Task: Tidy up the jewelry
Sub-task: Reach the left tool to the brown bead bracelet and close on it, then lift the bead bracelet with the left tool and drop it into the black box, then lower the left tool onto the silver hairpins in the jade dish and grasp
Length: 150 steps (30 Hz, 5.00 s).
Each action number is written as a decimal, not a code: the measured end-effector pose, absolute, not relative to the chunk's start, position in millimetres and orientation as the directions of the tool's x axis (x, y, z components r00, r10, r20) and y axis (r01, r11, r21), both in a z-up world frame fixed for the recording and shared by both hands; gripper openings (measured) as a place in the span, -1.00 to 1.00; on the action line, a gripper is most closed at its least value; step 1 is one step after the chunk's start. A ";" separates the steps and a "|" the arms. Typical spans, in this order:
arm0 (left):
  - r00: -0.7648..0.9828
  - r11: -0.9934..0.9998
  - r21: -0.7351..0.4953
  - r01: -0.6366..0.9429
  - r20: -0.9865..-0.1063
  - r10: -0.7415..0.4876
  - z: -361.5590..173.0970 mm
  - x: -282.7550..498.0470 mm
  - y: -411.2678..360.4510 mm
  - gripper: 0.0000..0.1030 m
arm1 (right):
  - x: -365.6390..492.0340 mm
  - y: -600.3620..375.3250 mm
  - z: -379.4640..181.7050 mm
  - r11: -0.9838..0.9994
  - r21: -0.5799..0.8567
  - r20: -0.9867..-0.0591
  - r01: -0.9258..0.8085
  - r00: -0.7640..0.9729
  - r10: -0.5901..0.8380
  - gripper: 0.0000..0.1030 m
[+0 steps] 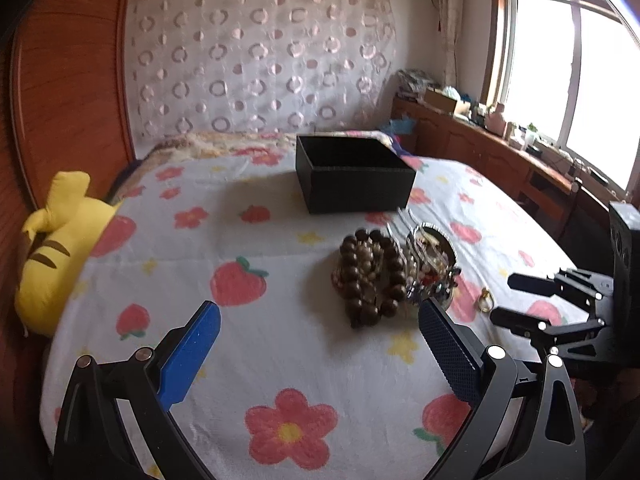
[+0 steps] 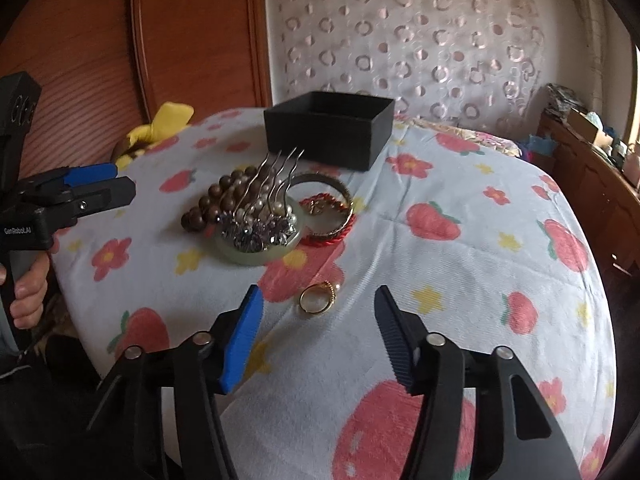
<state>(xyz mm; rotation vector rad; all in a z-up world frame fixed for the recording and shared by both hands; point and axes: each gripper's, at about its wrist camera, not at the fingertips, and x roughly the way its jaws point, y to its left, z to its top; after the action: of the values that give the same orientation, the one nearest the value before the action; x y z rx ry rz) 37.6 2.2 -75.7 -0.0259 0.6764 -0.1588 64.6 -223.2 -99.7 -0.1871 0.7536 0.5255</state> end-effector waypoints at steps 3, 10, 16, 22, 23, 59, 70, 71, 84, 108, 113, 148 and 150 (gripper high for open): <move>0.740 0.984 -0.088 0.153 -0.650 -0.173 -81.3 42.0 3.2 0.63 | 68.3 -218.7 -100.6 0.849 0.012 -0.713 -0.528 0.591 0.378 0.03; 0.689 0.975 -0.122 0.187 -0.691 -0.218 -90.7 49.8 1.5 0.43 | 76.3 -211.8 -105.9 0.839 -0.009 -0.742 -0.545 0.566 0.360 -0.23; 0.652 0.963 -0.155 0.220 -0.711 -0.263 -94.0 65.2 -0.2 0.11 | 76.0 -213.8 -107.0 0.834 -0.001 -0.731 -0.552 0.570 0.376 -0.51; 0.622 0.957 -0.179 0.230 -0.729 -0.286 -93.3 89.9 1.7 -0.24 | 73.8 -215.9 -107.0 0.835 -0.002 -0.715 -0.551 0.584 0.384 -0.51; 0.618 0.956 -0.181 0.232 -0.731 -0.288 -93.3 93.4 1.3 -0.27 | 73.7 -216.1 -106.9 0.835 -0.001 -0.714 -0.550 0.585 0.385 -0.51; 0.732 0.932 -0.132 0.338 -0.585 -0.349 11.4 107.9 -18.1 -0.76 | 63.5 -212.4 -55.5 0.810 -0.025 -0.637 -0.586 0.634 0.439 -0.52; 0.766 0.947 -0.087 0.308 -0.569 -0.301 29.9 150.4 -20.9 -0.76 | 103.2 -203.7 -29.0 0.817 -0.064 -0.589 -0.573 0.683 0.433 -0.52; 0.765 0.948 -0.085 0.308 -0.570 -0.300 30.0 154.0 -22.0 -0.76 | 108.6 -204.5 -27.0 0.820 -0.059 -0.584 -0.570 0.686 0.435 -0.52; 0.760 0.961 -0.102 0.256 -0.593 -0.265 25.4 213.4 -22.6 -0.76 | 175.0 -191.0 -7.2 0.821 -0.079 -0.547 -0.565 0.714 0.438 -0.52; 0.748 0.981 -0.072 0.183 -0.637 -0.186 -38.9 182.6 7.2 0.30 | 247.0 -151.9 -44.8 0.814 -0.062 -0.671 -0.578 0.627 0.395 -0.11; 0.755 0.980 -0.070 0.186 -0.628 -0.188 -39.4 167.5 9.9 0.44 | 246.7 -152.2 -41.9 0.816 -0.067 -0.664 -0.574 0.636 0.393 -0.10; 0.629 0.960 -0.089 0.265 -0.739 -0.242 -80.1 143.2 -73.8 0.59 | 98.9 -256.3 -89.0 0.871 -0.001 -0.686 -0.492 0.634 0.357 0.04; 0.626 0.963 -0.078 0.259 -0.746 -0.229 -81.0 146.1 -77.5 0.55 | 98.3 -257.1 -89.4 0.872 0.005 -0.688 -0.490 0.631 0.359 0.04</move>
<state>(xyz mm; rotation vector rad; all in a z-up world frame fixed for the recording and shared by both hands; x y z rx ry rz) 146.1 -77.5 -81.0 0.0382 0.8496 -0.2797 98.3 -257.1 -89.4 -0.1896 0.7424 0.4890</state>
